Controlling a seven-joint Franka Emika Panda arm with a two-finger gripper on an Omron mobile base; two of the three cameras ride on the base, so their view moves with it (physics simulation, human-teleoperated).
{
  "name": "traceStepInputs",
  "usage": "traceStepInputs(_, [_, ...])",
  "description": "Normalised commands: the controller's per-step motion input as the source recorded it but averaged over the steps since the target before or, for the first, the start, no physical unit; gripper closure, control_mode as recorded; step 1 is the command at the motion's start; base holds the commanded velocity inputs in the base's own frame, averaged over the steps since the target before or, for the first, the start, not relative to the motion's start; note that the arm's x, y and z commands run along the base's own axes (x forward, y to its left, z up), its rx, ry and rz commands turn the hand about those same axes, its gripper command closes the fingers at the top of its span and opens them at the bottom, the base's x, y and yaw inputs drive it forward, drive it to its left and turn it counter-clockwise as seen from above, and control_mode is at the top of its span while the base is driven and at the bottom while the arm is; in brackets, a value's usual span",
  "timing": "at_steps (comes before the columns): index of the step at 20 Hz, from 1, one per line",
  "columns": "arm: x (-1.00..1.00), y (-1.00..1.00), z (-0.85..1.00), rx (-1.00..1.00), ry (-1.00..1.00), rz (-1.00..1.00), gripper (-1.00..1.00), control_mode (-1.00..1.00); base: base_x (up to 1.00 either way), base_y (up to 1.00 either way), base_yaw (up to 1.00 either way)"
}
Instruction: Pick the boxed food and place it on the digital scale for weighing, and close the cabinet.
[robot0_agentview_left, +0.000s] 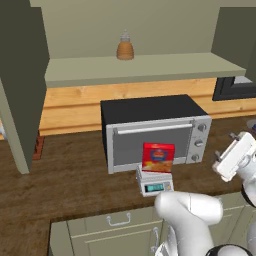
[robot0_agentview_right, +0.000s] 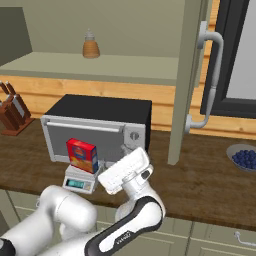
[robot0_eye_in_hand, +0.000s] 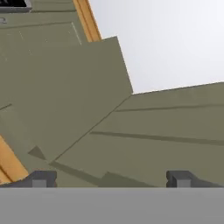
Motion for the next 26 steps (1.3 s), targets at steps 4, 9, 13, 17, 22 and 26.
traceStepInputs(4, [-0.06, -0.75, 0.26, 0.15, -0.22, -0.08, -1.0, -1.0, 0.0, 0.0, 0.0])
traceStepInputs(9, [-0.12, -0.76, 0.3, 0.13, -0.18, -0.1, -1.0, -1.0, 0.0, 0.0, 0.0])
traceStepInputs(13, [-0.03, -0.74, 0.46, 0.13, -0.09, -0.11, -1.0, -1.0, 0.0, 0.0, 0.0])
traceStepInputs(17, [0.0, -0.69, 0.14, 0.12, -0.04, -0.1, -1.0, -1.0, 0.0, 0.0, 0.0])
traceStepInputs(22, [0.0, -0.65, -0.02, 0.09, -0.12, -0.08, -1.0, -1.0, 0.0, 0.0, 0.0])
traceStepInputs(26, [-0.13, -0.65, 0.16, 0.12, 0.0, -0.07, -1.0, -1.0, 0.0, 0.0, 0.0])
